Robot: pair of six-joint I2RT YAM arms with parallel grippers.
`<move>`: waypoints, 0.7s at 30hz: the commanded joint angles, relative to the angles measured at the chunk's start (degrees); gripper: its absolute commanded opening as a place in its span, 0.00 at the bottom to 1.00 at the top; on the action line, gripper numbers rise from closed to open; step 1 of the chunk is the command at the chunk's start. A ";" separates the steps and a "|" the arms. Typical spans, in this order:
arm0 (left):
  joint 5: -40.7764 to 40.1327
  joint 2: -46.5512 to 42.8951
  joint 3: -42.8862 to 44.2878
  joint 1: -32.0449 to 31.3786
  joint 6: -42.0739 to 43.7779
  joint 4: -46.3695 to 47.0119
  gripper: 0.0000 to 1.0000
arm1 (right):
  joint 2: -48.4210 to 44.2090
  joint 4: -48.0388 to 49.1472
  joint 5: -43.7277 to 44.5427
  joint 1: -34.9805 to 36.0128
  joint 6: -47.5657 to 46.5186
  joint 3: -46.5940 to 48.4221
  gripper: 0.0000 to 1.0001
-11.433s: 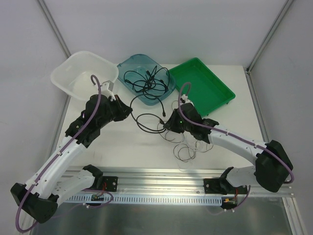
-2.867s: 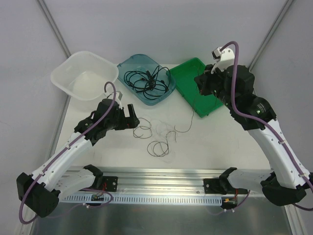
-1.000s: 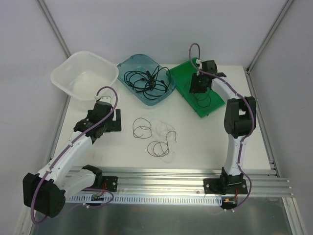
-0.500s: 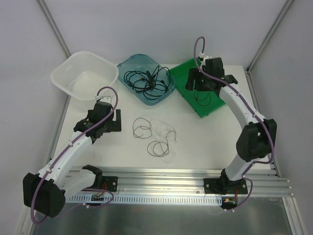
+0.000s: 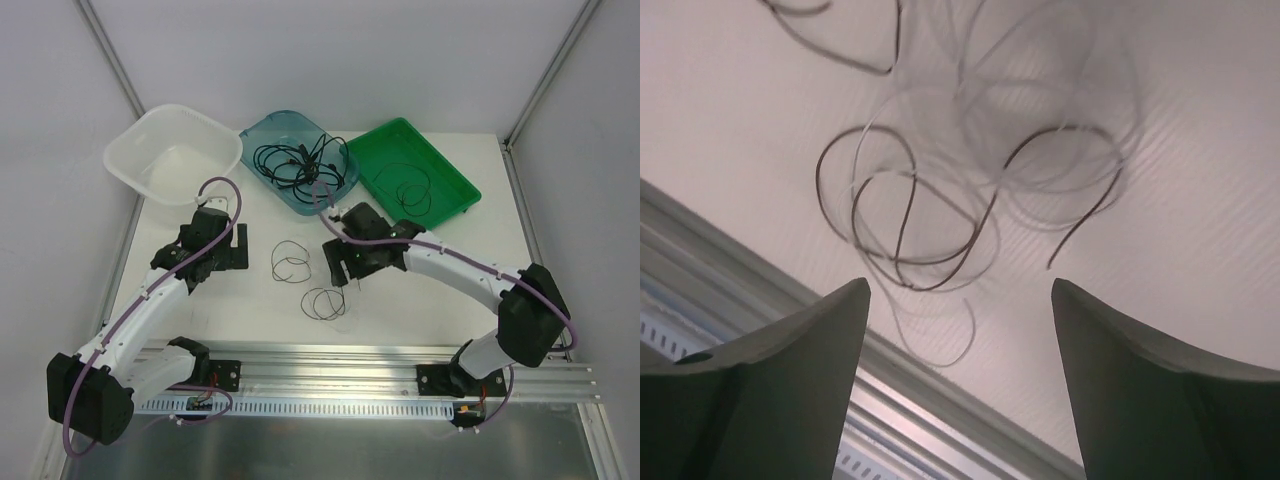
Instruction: Untangle the cables
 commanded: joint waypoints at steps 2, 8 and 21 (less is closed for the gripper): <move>0.65 -0.90 -0.35 0.68 0.57 0.71 0.99 | -4.10 0.39 4.16 7.91 6.76 -3.90 0.74; 0.56 -0.28 -0.26 0.76 0.31 0.70 0.99 | 2.74 3.81 7.76 11.97 9.92 -3.38 0.51; 1.26 -0.02 -0.26 1.11 0.48 0.71 0.99 | 13.48 4.79 7.59 14.88 10.99 -0.74 0.30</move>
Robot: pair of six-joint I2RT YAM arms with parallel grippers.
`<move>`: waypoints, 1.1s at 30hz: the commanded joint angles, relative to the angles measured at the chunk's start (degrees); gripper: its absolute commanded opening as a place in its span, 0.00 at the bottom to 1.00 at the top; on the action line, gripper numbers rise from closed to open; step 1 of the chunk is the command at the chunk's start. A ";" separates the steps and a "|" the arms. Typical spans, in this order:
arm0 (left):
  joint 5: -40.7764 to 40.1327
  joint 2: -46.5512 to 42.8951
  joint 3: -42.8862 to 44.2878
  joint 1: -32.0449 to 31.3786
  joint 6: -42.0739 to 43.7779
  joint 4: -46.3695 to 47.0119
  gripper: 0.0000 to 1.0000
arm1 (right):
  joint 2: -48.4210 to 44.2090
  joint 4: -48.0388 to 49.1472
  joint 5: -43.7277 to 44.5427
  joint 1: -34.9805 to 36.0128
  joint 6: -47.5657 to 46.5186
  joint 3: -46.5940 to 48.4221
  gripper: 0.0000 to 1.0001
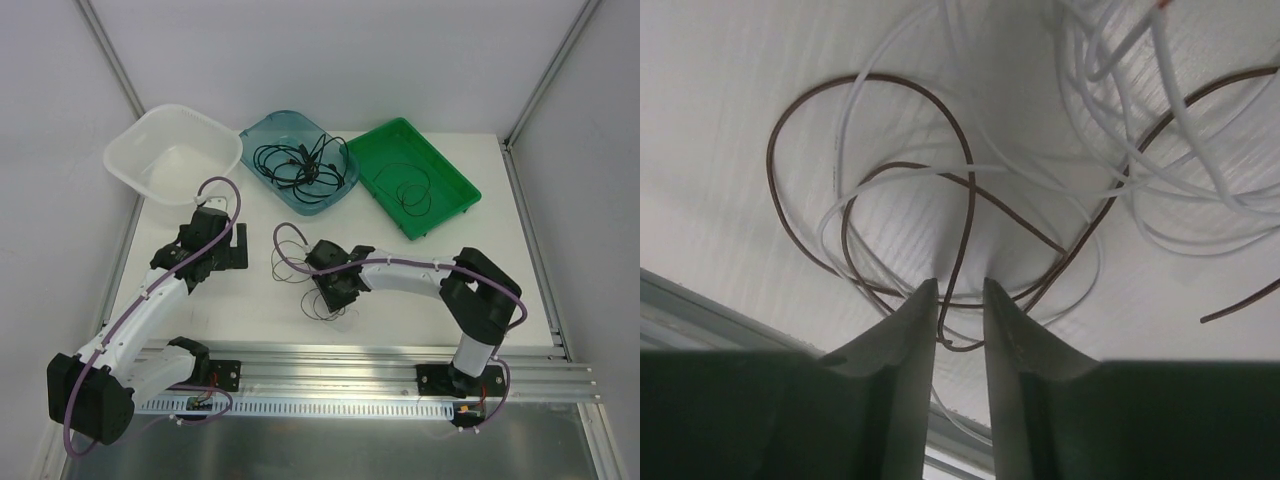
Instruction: Untangle the cables
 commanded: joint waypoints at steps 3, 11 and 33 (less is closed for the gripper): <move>1.48 -0.04 -0.09 0.92 0.66 0.71 0.99 | -0.99 -2.38 3.46 0.96 0.10 4.69 0.09; 2.27 0.22 -0.09 0.83 0.75 0.71 0.99 | -12.76 -22.05 14.87 1.31 -8.93 20.82 0.01; 2.98 1.37 -0.09 0.83 0.49 0.71 0.99 | -34.12 -6.73 16.49 -2.81 -24.69 36.87 0.01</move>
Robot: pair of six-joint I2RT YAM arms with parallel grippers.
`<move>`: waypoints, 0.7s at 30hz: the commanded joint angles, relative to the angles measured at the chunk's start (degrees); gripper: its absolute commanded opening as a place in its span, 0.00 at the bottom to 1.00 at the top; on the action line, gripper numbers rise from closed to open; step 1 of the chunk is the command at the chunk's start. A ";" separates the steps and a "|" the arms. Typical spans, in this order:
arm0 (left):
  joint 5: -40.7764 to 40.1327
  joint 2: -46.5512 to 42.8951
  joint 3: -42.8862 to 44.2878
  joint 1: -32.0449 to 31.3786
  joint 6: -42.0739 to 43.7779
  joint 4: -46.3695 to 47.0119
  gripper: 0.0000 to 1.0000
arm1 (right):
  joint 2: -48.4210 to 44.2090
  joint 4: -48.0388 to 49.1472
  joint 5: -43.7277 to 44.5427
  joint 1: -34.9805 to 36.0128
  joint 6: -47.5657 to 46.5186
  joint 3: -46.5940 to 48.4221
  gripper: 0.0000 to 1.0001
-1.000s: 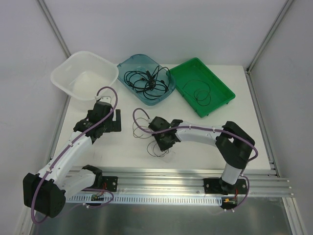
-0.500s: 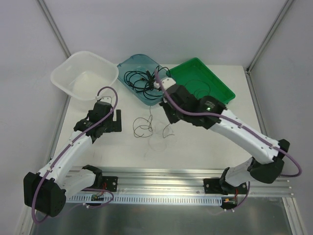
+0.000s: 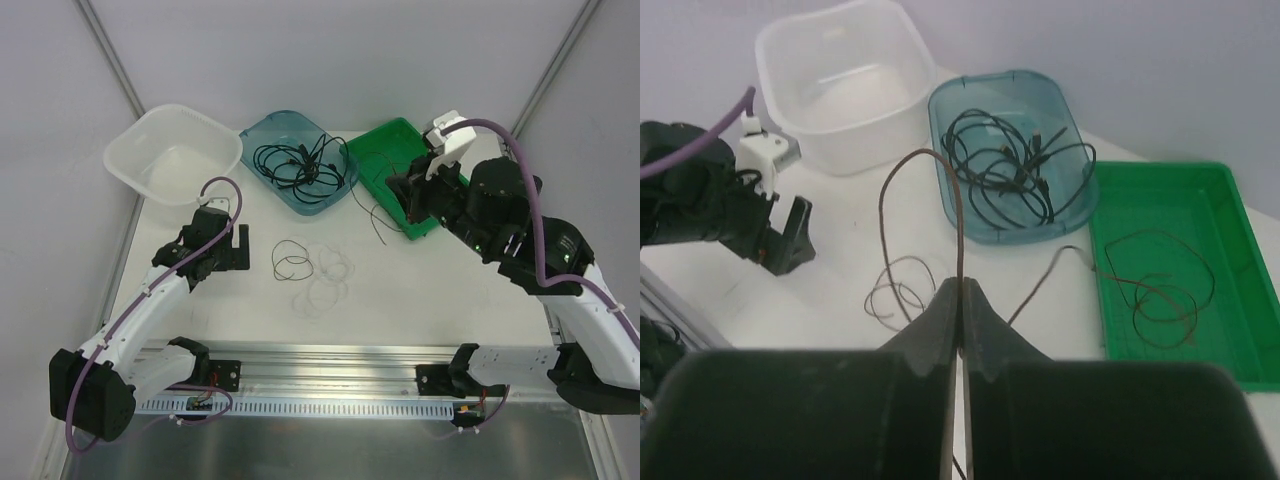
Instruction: Untangle the cables
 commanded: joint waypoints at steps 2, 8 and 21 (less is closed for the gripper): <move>0.53 0.30 0.00 0.46 0.44 0.70 0.99 | 0.66 11.95 -2.94 -2.56 -2.55 -4.26 0.01; 0.71 0.03 -0.09 0.46 0.53 0.71 0.99 | 4.53 13.10 -4.68 -17.05 -0.80 -4.69 0.01; 1.50 0.74 0.09 0.46 0.62 0.71 0.99 | 16.13 21.27 -16.03 -39.56 3.07 -10.14 0.01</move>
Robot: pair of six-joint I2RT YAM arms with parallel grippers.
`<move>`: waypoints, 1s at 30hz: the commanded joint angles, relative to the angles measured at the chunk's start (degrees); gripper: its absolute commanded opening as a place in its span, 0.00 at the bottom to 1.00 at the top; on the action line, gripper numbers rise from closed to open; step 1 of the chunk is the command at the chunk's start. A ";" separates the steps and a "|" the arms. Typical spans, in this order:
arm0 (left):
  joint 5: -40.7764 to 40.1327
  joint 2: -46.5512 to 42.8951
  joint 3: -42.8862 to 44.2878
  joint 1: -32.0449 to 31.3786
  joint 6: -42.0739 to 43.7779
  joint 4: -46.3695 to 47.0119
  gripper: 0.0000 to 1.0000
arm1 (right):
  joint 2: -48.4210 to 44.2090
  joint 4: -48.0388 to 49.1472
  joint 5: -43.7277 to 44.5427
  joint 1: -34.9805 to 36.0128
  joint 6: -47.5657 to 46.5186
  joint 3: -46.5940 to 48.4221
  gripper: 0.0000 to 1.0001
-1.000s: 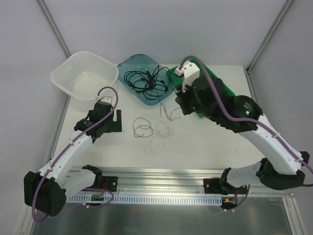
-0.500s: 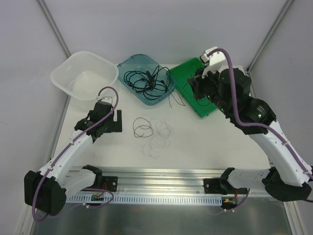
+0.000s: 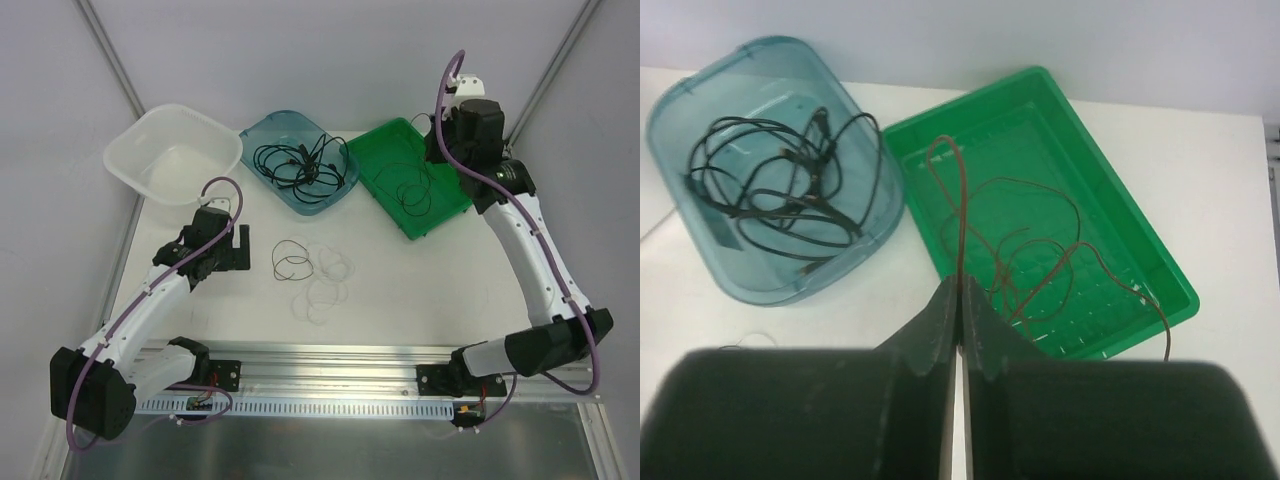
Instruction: Untangle the cables
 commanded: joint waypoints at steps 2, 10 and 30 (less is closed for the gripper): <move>1.32 0.50 0.09 0.46 0.62 0.71 0.99 | 6.69 6.63 -4.51 -5.15 2.20 -1.34 0.01; 2.02 1.20 0.18 0.46 0.70 0.71 0.99 | 21.20 13.12 -6.97 -9.63 0.97 0.24 0.01; 3.52 2.78 0.53 0.46 1.06 0.79 0.99 | 25.18 11.23 -6.09 -10.87 6.86 -3.71 0.82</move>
